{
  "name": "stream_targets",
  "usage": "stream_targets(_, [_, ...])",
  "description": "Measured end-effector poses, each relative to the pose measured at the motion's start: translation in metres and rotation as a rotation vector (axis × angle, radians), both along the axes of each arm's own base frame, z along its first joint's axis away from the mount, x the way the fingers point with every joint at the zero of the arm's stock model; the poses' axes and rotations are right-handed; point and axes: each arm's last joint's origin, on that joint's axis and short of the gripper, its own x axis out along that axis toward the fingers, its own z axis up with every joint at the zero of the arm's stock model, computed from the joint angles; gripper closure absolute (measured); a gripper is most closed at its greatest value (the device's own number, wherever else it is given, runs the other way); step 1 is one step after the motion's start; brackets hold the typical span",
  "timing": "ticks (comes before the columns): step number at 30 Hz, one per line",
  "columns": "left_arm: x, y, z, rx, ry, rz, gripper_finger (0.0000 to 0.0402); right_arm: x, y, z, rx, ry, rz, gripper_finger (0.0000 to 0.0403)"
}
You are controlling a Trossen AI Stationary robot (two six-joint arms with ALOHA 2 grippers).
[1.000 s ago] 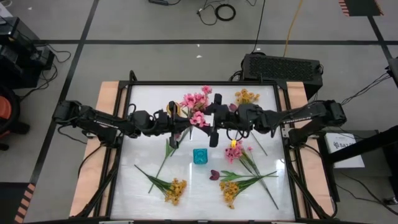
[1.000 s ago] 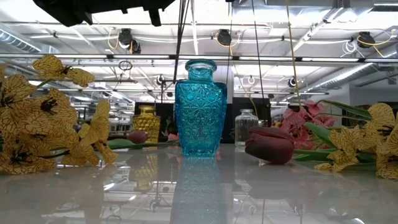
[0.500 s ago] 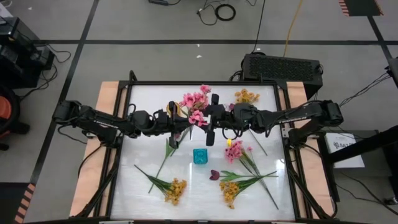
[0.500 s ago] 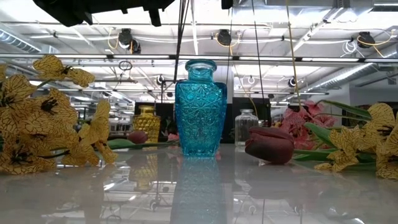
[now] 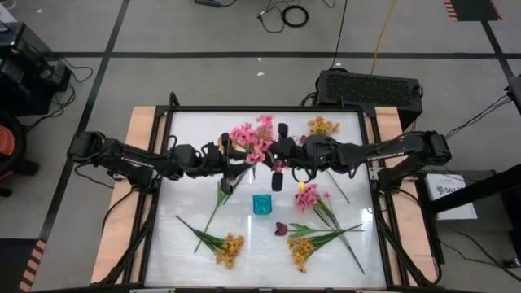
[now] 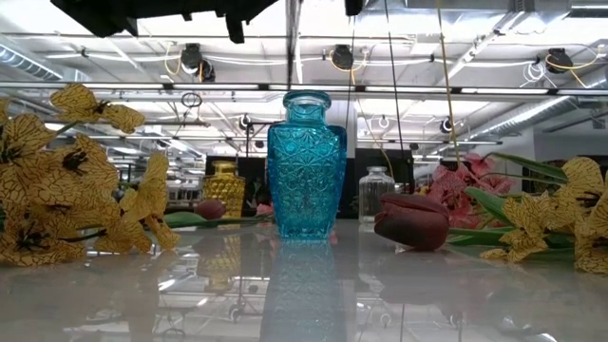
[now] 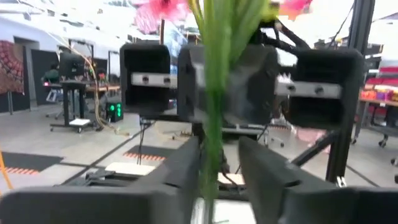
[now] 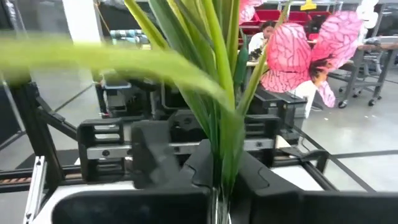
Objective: Sort flowers into vase by color
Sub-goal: Put the top left pink flower into the transparent vase
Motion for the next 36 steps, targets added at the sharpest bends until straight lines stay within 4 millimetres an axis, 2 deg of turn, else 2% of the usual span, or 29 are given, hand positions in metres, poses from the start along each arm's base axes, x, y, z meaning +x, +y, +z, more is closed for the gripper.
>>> stream_targets(4, [-0.010,0.000,0.005,0.004,0.067,-0.001,0.0189,-0.022,-0.005,0.019,0.002,-0.004,-0.016,0.0398])
stream_targets(8, [-0.025,0.001,0.014,0.005,0.105,-0.003,0.0145,-0.050,-0.010,0.039,-0.003,-0.012,-0.031,0.0398])
stream_targets(13, [-0.045,0.002,0.020,-0.014,0.182,-0.005,0.0133,-0.091,-0.018,0.058,-0.005,0.011,-0.061,0.0398])
stream_targets(18, [-0.059,0.003,0.023,-0.011,0.235,-0.003,0.0132,-0.121,-0.024,0.064,0.041,0.054,-0.088,0.0398])
stream_targets(23, [-0.062,0.003,0.022,-0.010,0.258,-0.001,0.0132,-0.126,-0.023,0.059,0.076,0.117,-0.088,0.0398])
stream_targets(29, [-0.060,0.003,0.018,-0.008,0.282,0.000,0.0132,-0.119,-0.022,0.046,0.072,0.148,-0.079,0.0394])
stream_targets(32, [-0.060,0.003,0.019,-0.009,0.277,0.005,0.0132,-0.119,-0.032,0.049,0.056,0.094,-0.125,0.0394])
stream_targets(36, [-0.060,0.004,0.019,-0.011,0.270,0.021,0.0132,-0.117,-0.057,0.049,0.084,0.005,-0.231,0.0394])
